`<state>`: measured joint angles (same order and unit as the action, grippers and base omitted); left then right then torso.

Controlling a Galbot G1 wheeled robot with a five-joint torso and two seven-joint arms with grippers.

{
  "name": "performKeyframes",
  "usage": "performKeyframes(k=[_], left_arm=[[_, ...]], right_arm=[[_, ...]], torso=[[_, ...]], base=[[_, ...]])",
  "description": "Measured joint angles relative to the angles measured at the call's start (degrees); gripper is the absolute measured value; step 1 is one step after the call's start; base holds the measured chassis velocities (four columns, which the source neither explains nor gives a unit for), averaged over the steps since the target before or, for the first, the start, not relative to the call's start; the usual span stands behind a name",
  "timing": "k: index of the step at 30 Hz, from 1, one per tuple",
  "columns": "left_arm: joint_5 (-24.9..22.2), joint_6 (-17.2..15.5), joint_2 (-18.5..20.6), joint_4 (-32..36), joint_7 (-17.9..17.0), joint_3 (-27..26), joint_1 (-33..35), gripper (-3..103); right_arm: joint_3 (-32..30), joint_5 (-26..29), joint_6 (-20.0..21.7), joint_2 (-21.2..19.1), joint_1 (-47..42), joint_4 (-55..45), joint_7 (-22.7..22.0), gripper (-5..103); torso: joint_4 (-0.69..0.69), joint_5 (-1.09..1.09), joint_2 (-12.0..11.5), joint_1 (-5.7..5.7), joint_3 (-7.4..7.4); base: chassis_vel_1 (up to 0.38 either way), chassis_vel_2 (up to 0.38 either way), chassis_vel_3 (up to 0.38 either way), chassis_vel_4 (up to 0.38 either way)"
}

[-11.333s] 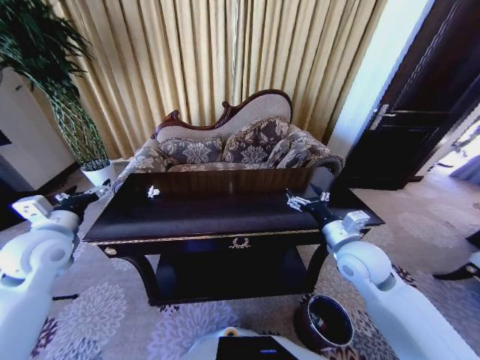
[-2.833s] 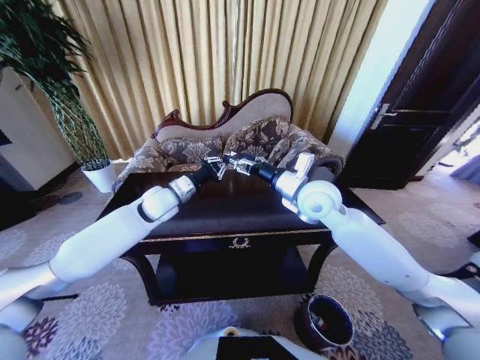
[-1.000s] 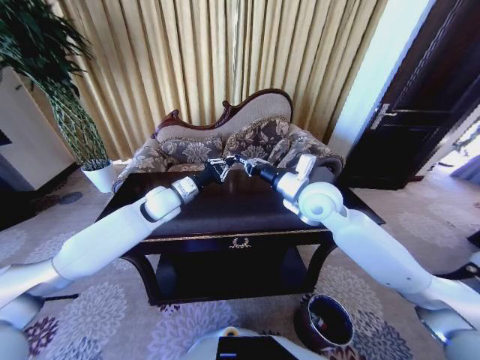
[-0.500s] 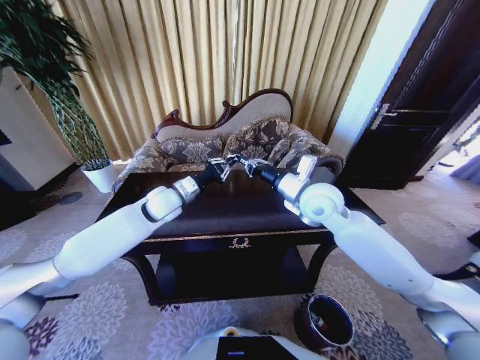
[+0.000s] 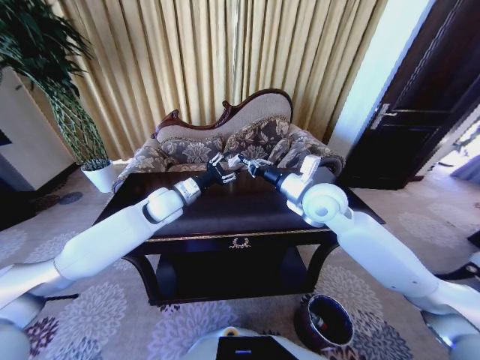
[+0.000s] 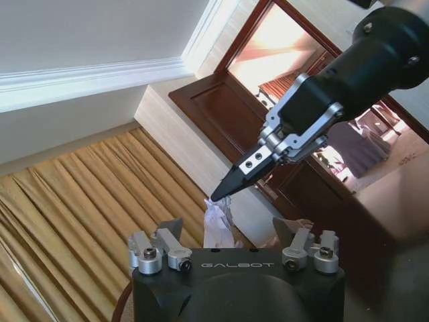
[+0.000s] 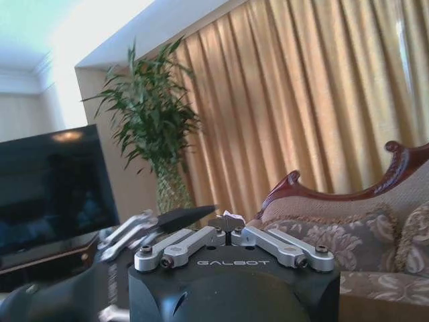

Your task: Move to the front of the table and place the trash on the table into the trash bin.

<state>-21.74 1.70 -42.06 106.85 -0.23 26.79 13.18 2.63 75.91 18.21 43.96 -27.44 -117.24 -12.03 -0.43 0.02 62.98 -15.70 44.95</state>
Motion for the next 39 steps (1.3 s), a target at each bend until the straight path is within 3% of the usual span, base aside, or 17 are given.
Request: performKeyframes(k=[2, 3, 5, 6, 14, 17, 23, 25, 29, 31, 32, 35, 37, 39], left_arm=[[-0.05, 0.00, 0.16, 0.11, -0.18, -0.49, 0.36, 78], [-0.22, 0.00, 0.41, 0.22, -0.43, -1.10, 0.80, 89], [-0.72, 0.00, 0.71, 0.38, -0.69, -1.99, 1.42, 89], [-1.54, -0.03, 1.08, 0.63, -1.04, -3.13, 2.28, 97], [-8.80, -4.65, 3.54, 3.57, -2.36, -13.39, 9.03, 100], [-13.83, -8.48, 3.71, 5.28, -4.91, -20.44, 12.62, 100], [-19.25, -13.23, 4.78, 8.08, -9.54, -29.06, 18.14, 100], [-22.65, -15.63, 6.07, 9.82, -14.67, -33.56, 22.09, 100], [-25.32, -17.86, 7.05, 10.99, -17.86, -37.62, 25.24, 100], [-28.98, -20.85, 7.92, 11.82, -20.60, -43.35, 28.60, 100], [-28.98, -20.85, 7.92, 11.82, -20.60, -43.35, 28.60, 100], [-32.60, -24.37, 8.56, 13.01, -22.52, -53.63, 34.75, 100], [-33.10, -24.86, 8.57, 13.33, -22.64, -55.43, 35.95, 100], [-34.28, -26.55, 8.18, 14.10, -23.04, -61.94, 40.96, 100]], right_arm=[[-0.76, -0.34, -0.05, 0.07, -0.10, 0.50, -0.01, 0], [-1.43, -0.80, -0.08, 0.05, -0.22, 0.92, 0.00, 0], [-2.34, -1.08, -0.11, -0.02, -0.46, 1.33, -0.01, 0], [-3.21, -1.49, -0.17, -0.11, -0.75, 1.71, 0.00, 0], [-9.08, -9.59, -1.30, -1.79, -5.04, 3.80, -0.01, 0], [-11.94, -13.99, -1.29, -2.77, -8.73, 3.84, -0.13, 0], [-15.47, -18.29, -0.87, -3.74, -13.86, 3.56, -0.87, 0], [-17.77, -19.83, -0.75, -4.00, -16.78, 3.38, -1.13, 0], [-19.13, -21.05, -0.69, -4.02, -18.31, 3.32, -1.30, 0], [-20.10, -22.28, -0.59, -4.20, -19.29, 3.35, -1.53, 0], [-20.10, -22.28, -0.59, -4.20, -19.29, 3.35, -1.53, 0], [-21.40, -23.42, -0.55, -4.93, -20.66, 2.86, -1.53, 0], [-21.67, -23.53, -0.54, -5.04, -20.92, 2.70, -1.53, 0], [-22.84, -23.77, -0.53, -5.51, -21.93, 2.17, -1.49, 0]], torso=[[0.00, -0.01, 0.00, 0.00, 0.00], [0.00, 0.00, 0.00, 0.00, 0.00], [0.00, 0.00, 0.00, 0.00, 0.00], [0.00, 0.00, 0.00, 0.00, 0.00], [0.00, 0.00, 0.00, 0.00, 0.00], [0.00, 0.00, 0.00, 0.00, 0.00], [0.00, 0.00, 0.00, 0.00, -0.01], [0.00, 0.01, 0.00, 0.00, -0.01], [0.00, 0.00, 0.00, 0.00, -0.01], [0.00, 0.00, 0.00, 0.00, -0.01], [0.00, 0.00, 0.00, 0.00, -0.01], [0.00, 0.00, 0.00, 0.00, -0.01], [0.00, -0.01, 0.00, 0.00, -0.01], [0.02, 0.02, 0.00, 0.01, -0.01]], base=[[0.000, 0.000, 0.000, 0.000], [0.000, 0.000, 0.000, 0.000], [0.000, 0.000, 0.000, 0.000], [0.000, 0.000, 0.000, 0.000], [0.000, 0.000, 0.000, 0.000], [0.000, 0.000, 0.000, 0.000], [0.000, 0.000, 0.000, 0.000], [0.000, 0.000, 0.000, 0.000], [0.000, 0.000, 0.000, 0.000], [0.000, 0.000, 0.000, 0.000], [0.000, 0.000, 0.000, 0.000], [0.000, 0.000, 0.000, 0.000], [0.000, 0.000, 0.000, 0.000], [0.000, 0.000, 0.000, 0.000]])
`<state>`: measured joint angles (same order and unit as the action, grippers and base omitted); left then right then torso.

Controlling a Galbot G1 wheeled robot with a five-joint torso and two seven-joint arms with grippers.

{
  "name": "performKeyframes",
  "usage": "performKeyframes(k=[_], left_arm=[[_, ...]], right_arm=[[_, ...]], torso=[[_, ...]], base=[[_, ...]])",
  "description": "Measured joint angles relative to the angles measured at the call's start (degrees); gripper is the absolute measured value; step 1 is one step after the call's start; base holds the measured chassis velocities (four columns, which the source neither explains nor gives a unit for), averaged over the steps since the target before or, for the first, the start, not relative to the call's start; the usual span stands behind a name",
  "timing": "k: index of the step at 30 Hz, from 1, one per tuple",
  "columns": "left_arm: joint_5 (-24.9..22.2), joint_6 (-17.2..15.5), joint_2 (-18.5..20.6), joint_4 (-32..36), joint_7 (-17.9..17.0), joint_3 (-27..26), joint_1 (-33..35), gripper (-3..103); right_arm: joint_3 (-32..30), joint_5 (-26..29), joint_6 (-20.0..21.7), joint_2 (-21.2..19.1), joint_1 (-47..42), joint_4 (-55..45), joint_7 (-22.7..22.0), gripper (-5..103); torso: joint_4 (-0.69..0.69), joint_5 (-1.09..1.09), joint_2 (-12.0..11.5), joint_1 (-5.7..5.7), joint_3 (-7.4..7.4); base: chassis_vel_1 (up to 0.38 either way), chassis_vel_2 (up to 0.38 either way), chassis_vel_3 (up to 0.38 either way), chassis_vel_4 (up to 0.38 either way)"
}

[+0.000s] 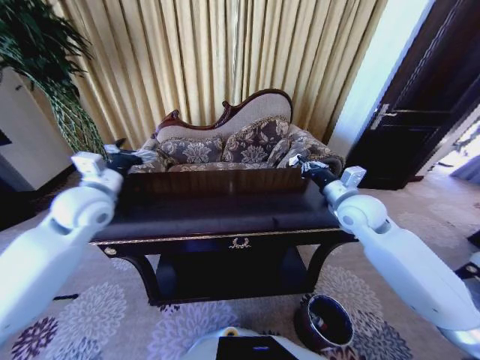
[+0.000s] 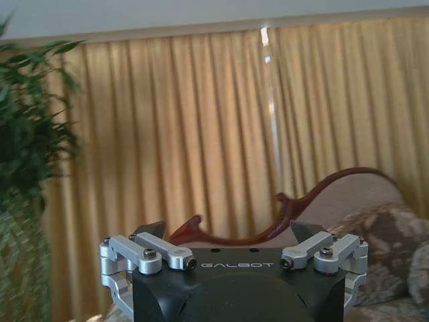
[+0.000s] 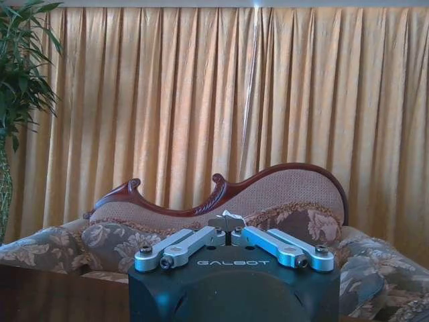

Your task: Move to the front of the table and place the trash on the table into the trash bin.

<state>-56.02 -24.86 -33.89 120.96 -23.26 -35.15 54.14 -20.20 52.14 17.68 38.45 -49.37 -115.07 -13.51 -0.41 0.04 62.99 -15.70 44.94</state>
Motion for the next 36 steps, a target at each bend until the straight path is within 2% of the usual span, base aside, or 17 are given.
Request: performKeyframes(k=[1, 2, 4, 6, 8, 14, 22, 36], left_arm=[[-0.32, -0.38, -0.32, 0.16, -0.13, -2.13, 1.62, 100], [-0.32, -0.38, -0.32, 0.16, -0.13, -2.13, 1.62, 100], [-1.08, -1.61, -1.08, 0.67, -0.38, -7.54, 5.95, 100], [-1.15, -1.79, -1.21, 0.86, -0.33, -8.91, 6.96, 100], [-1.30, -2.66, -1.64, 1.82, 1.01, -14.46, 12.12, 100], [-1.19, -2.95, -2.93, 2.62, 2.72, -21.18, 18.31, 100], [-0.73, -1.21, -3.38, 2.29, 3.34, -22.12, 19.35, 100], [-0.35, -0.34, -3.67, 1.55, 4.65, -21.38, 19.31, 100]], right_arm=[[-0.46, 0.00, 0.00, -0.15, -0.41, -0.18, 0.01, 0], [-0.46, 0.00, 0.00, -0.15, -0.41, -0.18, 0.01, 0], [-1.90, -0.01, 0.02, -0.55, -1.87, -0.78, 0.02, 0], [-2.25, -0.01, 0.03, -0.63, -2.25, -0.96, 0.03, 0], [-3.67, 0.04, 0.04, -0.85, -3.67, -1.39, 0.04, 0], [-5.02, 0.27, 0.05, -0.99, -5.07, -2.00, 0.06, 0], [-7.05, 0.27, 0.06, -1.10, -7.60, -2.86, 0.11, 0], [-8.61, 0.36, 0.06, -1.54, -9.20, -3.81, 0.15, 0]], torso=[[-0.01, -0.01, 0.00, 0.00, 0.00], [-0.01, -0.01, 0.00, 0.00, 0.00], [-0.01, 0.00, 0.00, 0.00, 0.00], [-0.02, 0.00, 0.00, 0.00, 0.00], [-0.02, -0.02, 0.00, 0.00, 0.00], [0.00, -0.02, 0.00, 0.00, 0.00], [-0.03, -0.02, -0.01, 0.00, 0.01], [-0.01, -0.02, -0.01, -0.02, 0.01]], base=[[0.000, 0.000, 0.000, 0.000], [0.000, 0.000, 0.000, 0.000], [0.000, 0.000, 0.000, 0.000], [0.000, 0.000, 0.000, 0.000], [0.000, 0.000, 0.000, 0.000], [0.000, 0.000, 0.000, 0.000], [0.000, 0.000, 0.000, 0.000], [0.035, -0.033, -0.034, 0.040]])
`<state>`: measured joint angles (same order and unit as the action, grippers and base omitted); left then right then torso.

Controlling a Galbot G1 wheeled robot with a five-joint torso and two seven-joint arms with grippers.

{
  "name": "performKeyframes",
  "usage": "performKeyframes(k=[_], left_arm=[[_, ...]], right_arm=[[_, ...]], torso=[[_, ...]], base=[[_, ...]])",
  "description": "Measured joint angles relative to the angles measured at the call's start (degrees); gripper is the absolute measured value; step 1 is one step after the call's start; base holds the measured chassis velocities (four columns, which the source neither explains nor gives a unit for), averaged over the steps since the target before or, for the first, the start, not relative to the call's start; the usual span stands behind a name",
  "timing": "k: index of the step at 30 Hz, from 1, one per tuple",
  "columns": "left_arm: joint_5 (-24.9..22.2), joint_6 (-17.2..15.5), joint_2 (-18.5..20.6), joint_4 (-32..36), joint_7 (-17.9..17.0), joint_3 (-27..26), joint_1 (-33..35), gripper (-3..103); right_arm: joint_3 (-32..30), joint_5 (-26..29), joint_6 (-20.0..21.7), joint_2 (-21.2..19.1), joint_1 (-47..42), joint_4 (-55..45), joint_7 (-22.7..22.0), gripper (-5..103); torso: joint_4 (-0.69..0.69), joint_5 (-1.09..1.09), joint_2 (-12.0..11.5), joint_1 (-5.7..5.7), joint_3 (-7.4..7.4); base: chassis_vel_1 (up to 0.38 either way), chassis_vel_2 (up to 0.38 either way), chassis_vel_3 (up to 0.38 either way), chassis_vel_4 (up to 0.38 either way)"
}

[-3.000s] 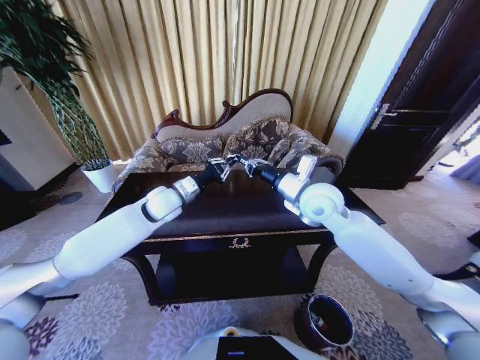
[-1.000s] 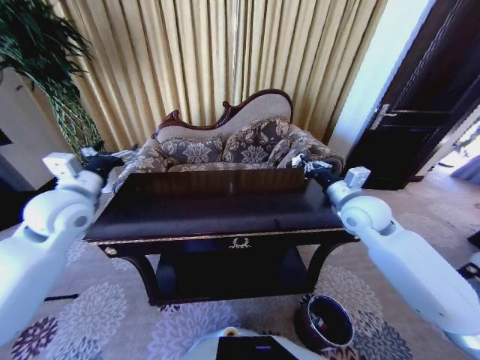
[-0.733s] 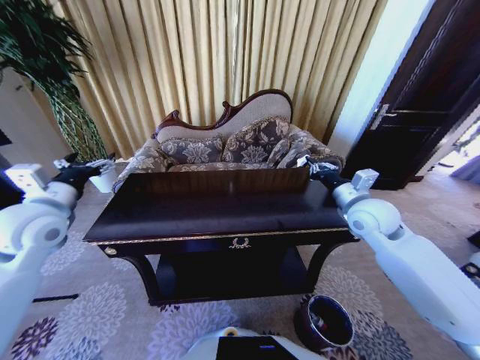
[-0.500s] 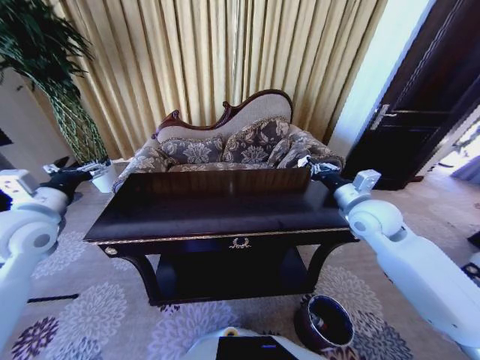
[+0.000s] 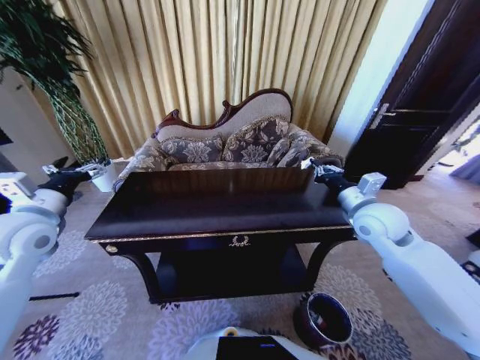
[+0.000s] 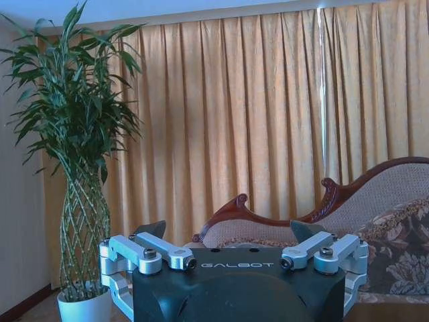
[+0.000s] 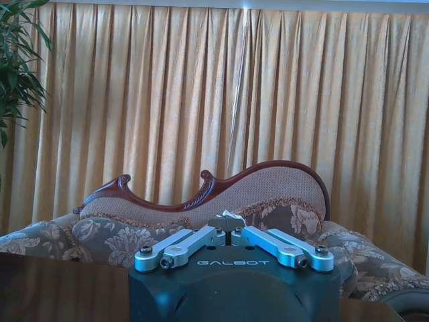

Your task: Move to the front of the table and place the trash on the table into the trash bin.

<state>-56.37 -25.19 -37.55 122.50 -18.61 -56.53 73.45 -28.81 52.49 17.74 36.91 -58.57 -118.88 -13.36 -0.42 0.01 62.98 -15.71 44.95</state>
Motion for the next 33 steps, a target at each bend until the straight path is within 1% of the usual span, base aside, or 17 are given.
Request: performKeyframes(k=[19, 20, 22, 25, 28, 33], left_arm=[[0.73, 0.21, -1.42, 0.34, 0.25, -0.28, 1.20, 100], [0.95, 0.48, -1.45, 0.14, 0.48, -0.30, 1.31, 100], [0.78, 2.57, -1.12, -0.66, 2.74, 0.38, 0.81, 100], [0.71, 3.30, -0.95, -0.86, 3.71, 1.24, 0.35, 100], [0.78, 3.32, -1.34, -0.70, 3.73, 1.77, 0.09, 100], [1.51, 2.72, -2.54, -0.24, 3.56, 1.84, 0.74, 100]], right_arm=[[-1.29, 0.04, 0.00, 0.06, -1.27, 0.02, 0.05, 0], [-1.28, -0.15, 0.00, 0.33, -1.64, 0.02, 0.05, 0], [-1.82, -0.74, -0.02, 0.89, -2.79, -0.04, 0.05, 0], [-2.30, -0.90, -0.03, 0.97, -3.73, -0.26, 0.05, 0], [-2.91, -0.97, -0.04, 0.97, -4.86, -0.47, 0.05, 0], [-3.41, -1.25, -0.07, 0.91, -6.23, -0.76, 0.06, 0]], torso=[[0.00, 0.00, 0.00, 0.01, 0.00], [0.01, 0.00, 0.00, 0.01, 0.00], [0.00, 0.00, 0.00, 0.01, -0.01], [-0.01, 0.00, 0.00, 0.02, -0.01], [-0.02, 0.00, 0.01, 0.02, -0.01], [0.00, 0.01, 0.00, 0.01, 0.00]], base=[[0.121, -0.116, -0.119, 0.115], [0.113, -0.122, -0.101, 0.125], [0.134, -0.124, -0.140, 0.122], [0.138, -0.144, -0.139, 0.125], [0.126, -0.148, -0.130, 0.131], [0.120, -0.126, -0.122, 0.125]])
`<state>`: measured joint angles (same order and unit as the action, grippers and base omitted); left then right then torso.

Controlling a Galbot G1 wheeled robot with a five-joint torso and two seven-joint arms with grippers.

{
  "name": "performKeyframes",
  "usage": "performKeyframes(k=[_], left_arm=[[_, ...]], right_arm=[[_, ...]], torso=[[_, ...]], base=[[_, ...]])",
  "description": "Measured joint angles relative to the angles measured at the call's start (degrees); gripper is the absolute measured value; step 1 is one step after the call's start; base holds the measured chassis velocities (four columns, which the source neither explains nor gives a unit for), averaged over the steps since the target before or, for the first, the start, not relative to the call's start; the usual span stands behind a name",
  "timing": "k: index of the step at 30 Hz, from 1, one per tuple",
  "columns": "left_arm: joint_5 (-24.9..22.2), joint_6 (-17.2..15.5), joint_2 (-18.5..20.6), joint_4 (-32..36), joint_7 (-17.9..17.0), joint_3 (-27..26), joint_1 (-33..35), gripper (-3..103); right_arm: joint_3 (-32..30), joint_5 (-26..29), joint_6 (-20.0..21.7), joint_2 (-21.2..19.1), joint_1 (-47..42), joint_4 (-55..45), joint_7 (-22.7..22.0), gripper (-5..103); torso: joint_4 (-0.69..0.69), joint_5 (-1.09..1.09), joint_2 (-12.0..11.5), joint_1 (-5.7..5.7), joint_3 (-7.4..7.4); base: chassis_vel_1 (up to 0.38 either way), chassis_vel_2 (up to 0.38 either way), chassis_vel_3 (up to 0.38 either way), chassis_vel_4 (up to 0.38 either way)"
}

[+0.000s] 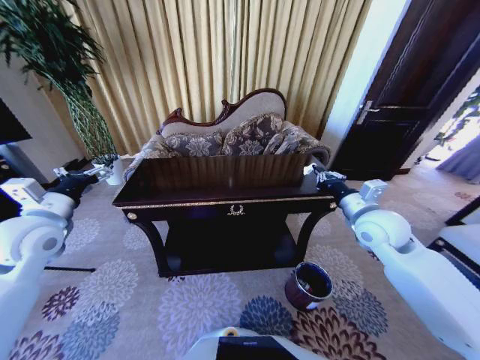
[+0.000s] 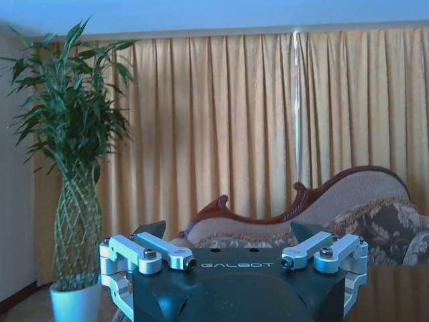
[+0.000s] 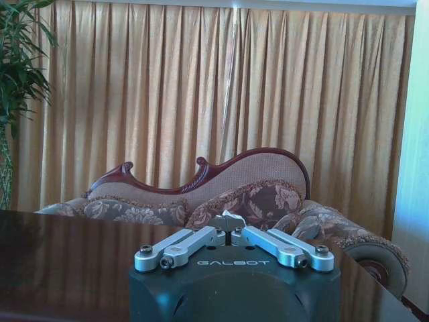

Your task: Move to the front of the table and place the trash on the table into the trash bin.

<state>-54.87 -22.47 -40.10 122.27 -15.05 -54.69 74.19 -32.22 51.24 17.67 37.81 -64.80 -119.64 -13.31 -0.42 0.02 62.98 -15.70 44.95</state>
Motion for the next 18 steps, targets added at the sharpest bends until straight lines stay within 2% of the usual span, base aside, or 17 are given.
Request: performKeyframes(k=[9, 14, 18], left_arm=[[0.14, -0.04, -0.36, -0.34, 0.18, -0.45, 0.30, 100], [0.84, -0.08, -1.26, -0.09, 1.01, 0.02, 0.01, 100], [1.85, -0.22, -2.30, 0.51, 1.39, 0.49, -0.07, 100]], right_arm=[[0.80, -1.30, -0.20, 1.68, -1.73, 0.44, -0.04, 0], [-0.99, -5.50, -0.53, 3.28, -7.96, 4.21, 0.97, 0], [-0.63, -9.68, -0.70, 6.35, -12.01, 10.73, 1.57, 0]], torso=[[0.01, 0.00, 0.02, 0.02, -0.01], [-0.02, -0.01, 0.01, 0.01, 0.00], [-0.03, -0.01, -0.01, -0.03, 0.01]], base=[[0.105, -0.115, -0.099, 0.103], [0.008, -0.012, -0.008, 0.007], [0.000, 0.000, 0.000, 0.000]])
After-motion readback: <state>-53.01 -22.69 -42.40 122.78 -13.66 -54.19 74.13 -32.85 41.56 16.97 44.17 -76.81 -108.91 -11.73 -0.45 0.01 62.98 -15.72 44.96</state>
